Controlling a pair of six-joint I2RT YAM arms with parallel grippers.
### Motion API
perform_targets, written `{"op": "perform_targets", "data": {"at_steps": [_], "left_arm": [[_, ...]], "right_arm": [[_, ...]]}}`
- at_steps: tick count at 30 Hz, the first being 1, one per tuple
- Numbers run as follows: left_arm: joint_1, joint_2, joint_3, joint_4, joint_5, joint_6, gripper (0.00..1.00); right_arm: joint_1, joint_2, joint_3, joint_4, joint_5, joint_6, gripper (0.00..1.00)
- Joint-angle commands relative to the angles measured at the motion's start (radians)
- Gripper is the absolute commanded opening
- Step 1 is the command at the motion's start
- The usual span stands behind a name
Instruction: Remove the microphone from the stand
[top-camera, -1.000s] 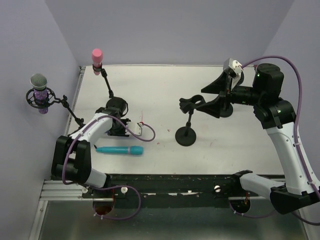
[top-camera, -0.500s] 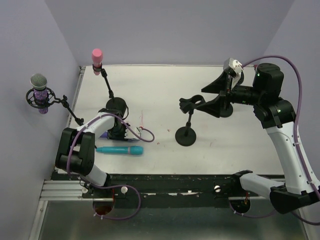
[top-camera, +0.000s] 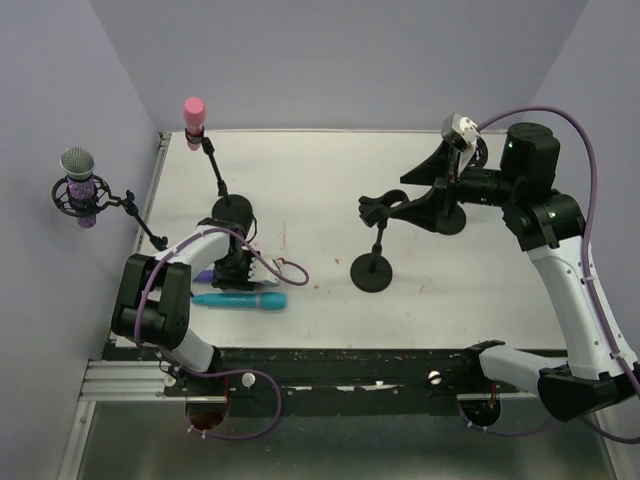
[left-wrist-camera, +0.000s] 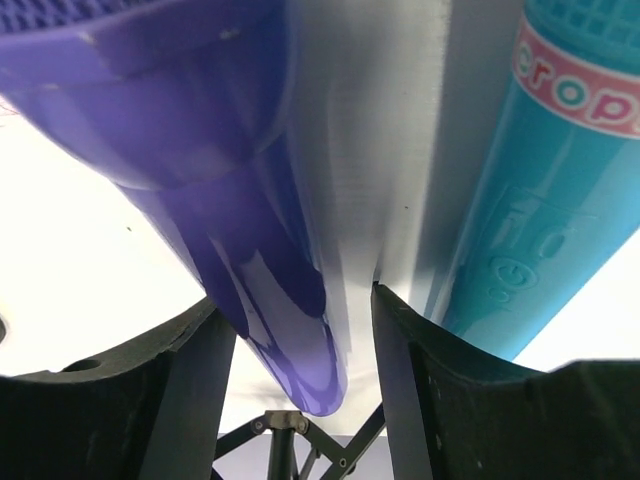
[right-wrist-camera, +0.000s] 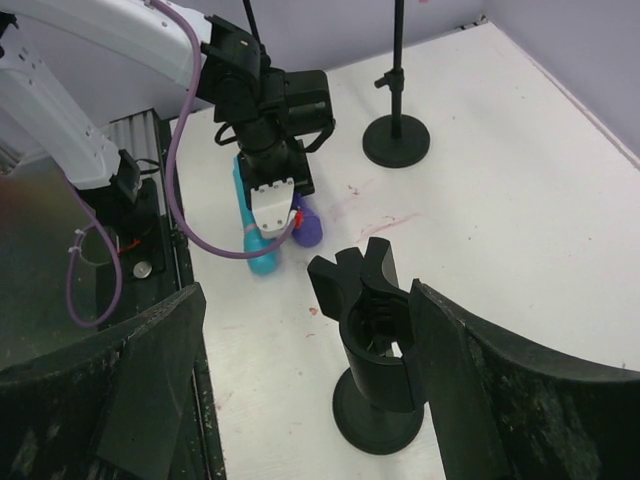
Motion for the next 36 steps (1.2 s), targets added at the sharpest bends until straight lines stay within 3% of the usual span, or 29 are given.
{"op": "perform_targets", "data": {"at_steps": [1, 11, 14, 19, 25, 31, 36], "left_arm": [[0.006, -0.060, 0.031, -0.074, 0.018, 0.005, 0.64], [-0.020, -0.239, 0.137, -0.340, 0.055, 0.096, 0.66], [-0.056, -0.290, 0.230, -0.381, 0.157, 0.048, 0.67], [-0.133, -0.302, 0.448, -0.384, 0.472, -0.148, 0.68], [-0.274, -0.333, 0.516, -0.080, 0.693, -0.537, 0.71], [-0.353, -0.354, 0.450, 0.295, 0.751, -0.951, 0.77], [-0.354, -0.353, 0.369, 0.516, 0.759, -1.205, 0.78]], "right_arm": [[-0.004, 0.004, 0.039, -0.026, 0.000, -0.021, 0.90], [-0.004, 0.013, 0.064, -0.131, 0.015, -0.098, 0.90], [-0.004, 0.013, 0.059, -0.184, 0.019, -0.150, 0.90], [-0.004, 0.022, 0.059, -0.269, 0.035, -0.273, 0.90], [-0.002, 0.087, 0.149, -0.321, 0.065, -0.328, 0.90], [0.018, 0.197, 0.310, -0.375, 0.078, -0.393, 0.90], [0.099, 0.321, 0.442, -0.546, 0.151, -0.514, 0.90]]}}
